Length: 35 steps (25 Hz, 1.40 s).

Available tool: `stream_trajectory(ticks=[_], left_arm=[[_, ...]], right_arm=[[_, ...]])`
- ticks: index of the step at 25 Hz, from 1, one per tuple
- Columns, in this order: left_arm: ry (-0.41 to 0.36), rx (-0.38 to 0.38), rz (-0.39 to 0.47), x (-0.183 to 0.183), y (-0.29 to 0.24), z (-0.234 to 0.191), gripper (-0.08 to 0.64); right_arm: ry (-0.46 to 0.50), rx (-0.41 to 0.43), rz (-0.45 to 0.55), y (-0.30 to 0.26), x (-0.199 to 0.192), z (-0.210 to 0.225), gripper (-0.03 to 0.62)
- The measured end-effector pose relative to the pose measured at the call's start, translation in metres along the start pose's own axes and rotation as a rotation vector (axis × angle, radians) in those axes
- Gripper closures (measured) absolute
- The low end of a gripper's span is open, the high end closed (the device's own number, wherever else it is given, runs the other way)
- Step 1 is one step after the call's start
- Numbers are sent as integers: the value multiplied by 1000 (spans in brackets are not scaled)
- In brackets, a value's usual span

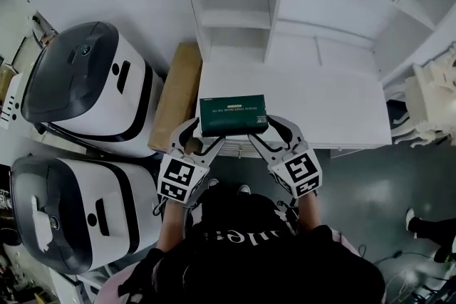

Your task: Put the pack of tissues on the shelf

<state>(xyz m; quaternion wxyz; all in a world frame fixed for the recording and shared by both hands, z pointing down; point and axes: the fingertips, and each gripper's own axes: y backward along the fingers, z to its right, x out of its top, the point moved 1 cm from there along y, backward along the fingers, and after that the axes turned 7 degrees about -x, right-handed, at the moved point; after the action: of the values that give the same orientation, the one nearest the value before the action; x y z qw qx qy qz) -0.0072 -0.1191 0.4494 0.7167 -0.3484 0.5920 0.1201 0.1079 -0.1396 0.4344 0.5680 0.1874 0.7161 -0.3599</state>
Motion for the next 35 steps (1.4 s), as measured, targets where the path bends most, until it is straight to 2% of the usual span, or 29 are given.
stream_trajectory(ticks=[5, 12, 21, 30, 35], left_arm=[[-27, -9, -3, 5, -16, -23, 258], [-34, -59, 19, 19, -47, -69, 258], [-82, -137, 45, 39, -91, -139, 258], [-126, -172, 57, 62, -146, -195, 258], [-115, -186, 42, 69, -181, -218, 258]], right_arm=[[-9, -16, -1, -21, 5, 15, 337], [-10, -73, 0, -62, 21, 42, 337], [-13, -172, 0, -123, 46, 80, 337], [12, -270, -21, -176, 62, 129, 337], [15, -324, -36, -202, 63, 160, 344]])
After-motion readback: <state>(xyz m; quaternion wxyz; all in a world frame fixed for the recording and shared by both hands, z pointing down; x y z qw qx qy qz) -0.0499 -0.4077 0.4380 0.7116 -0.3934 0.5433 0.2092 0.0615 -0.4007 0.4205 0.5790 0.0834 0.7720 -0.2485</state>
